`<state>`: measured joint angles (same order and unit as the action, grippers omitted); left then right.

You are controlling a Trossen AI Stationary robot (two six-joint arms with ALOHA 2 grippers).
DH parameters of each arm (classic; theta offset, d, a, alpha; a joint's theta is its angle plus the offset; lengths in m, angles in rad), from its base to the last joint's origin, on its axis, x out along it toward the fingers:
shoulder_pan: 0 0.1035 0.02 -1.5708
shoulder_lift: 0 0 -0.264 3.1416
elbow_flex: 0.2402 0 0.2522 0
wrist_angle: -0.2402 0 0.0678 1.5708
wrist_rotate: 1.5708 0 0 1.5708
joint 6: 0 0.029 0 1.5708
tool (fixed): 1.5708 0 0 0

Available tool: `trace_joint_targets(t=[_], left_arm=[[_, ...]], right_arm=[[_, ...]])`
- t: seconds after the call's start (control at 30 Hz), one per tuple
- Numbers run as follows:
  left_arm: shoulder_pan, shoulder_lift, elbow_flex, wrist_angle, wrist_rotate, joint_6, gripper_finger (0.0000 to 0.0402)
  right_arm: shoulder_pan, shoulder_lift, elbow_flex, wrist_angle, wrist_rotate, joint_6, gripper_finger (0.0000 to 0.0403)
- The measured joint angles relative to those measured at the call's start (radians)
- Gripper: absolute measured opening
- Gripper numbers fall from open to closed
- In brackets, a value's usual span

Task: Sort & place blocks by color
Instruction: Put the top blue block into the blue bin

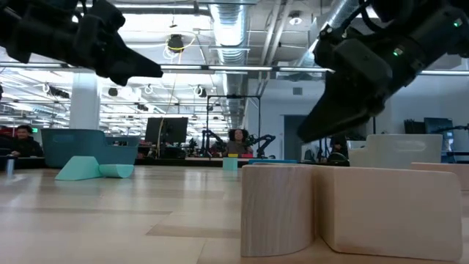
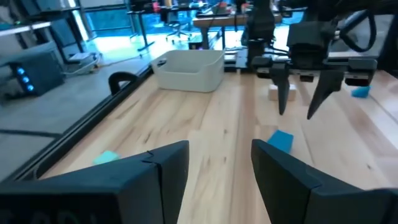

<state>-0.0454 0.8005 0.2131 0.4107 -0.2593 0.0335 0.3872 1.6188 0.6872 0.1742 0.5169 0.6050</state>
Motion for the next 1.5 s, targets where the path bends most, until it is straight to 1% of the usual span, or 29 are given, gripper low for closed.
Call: trace_joint_targets(t=[0.2,0.33,0.5,0.63,0.7,0.83,0.93,1.07,1.17,1.23,1.33,1.43,1.5], left_arm=[[-0.007,0.027,0.0,0.025,-0.001,0.013,0.0167],[-0.007,0.095,0.0,0.11,0.008,0.028,0.0183],[-0.007,0.212,0.0,0.216,0.028,0.063,0.0212],[-0.007,0.299,0.0,0.28,0.028,0.079,0.0232],[-0.007,0.337,0.0,0.308,0.028,0.086,0.0238],[-0.007,0.39,0.0,0.347,0.028,0.086,0.0242],[-0.007,0.424,0.0,0.371,0.038,0.079,0.0242],[-0.007,0.467,0.008,0.375,0.051,0.055,0.0243],[-0.007,0.51,0.03,0.375,0.074,0.051,0.0242],[-0.007,0.545,0.05,0.375,0.08,0.051,0.0242],[-0.007,0.601,0.087,0.375,0.074,0.051,0.0242],[-0.003,0.664,0.13,0.374,0.065,0.05,0.0242],[-0.002,0.699,0.161,0.367,0.077,0.053,0.0242]], right_arm=[[0.031,0.086,0.038,-0.001,-0.013,0.005,0.027],[0.013,0.134,0.045,-0.004,0.078,0.079,0.0292],[-0.004,0.192,0.043,0.033,0.092,0.103,0.0296],[-0.007,0.228,0.044,0.058,0.134,0.103,0.0296],[-0.015,0.236,0.044,0.059,0.151,0.102,0.0296],[-0.042,0.236,0.044,0.063,0.15,0.07,0.0294],[-0.056,0.236,0.044,0.082,0.136,0.012,0.0286],[-0.066,0.236,0.044,0.114,0.089,-0.088,0.0272],[-0.079,0.236,0.044,0.134,0.075,-0.148,0.0259],[-0.094,0.236,0.044,0.145,0.044,-0.186,0.0247],[-0.117,0.236,0.044,0.16,-0.017,-0.209,0.0218],[-0.137,0.235,0.044,0.17,-0.079,-0.227,0.0171],[-0.146,0.235,0.044,0.18,-0.098,-0.237,0.0136]])
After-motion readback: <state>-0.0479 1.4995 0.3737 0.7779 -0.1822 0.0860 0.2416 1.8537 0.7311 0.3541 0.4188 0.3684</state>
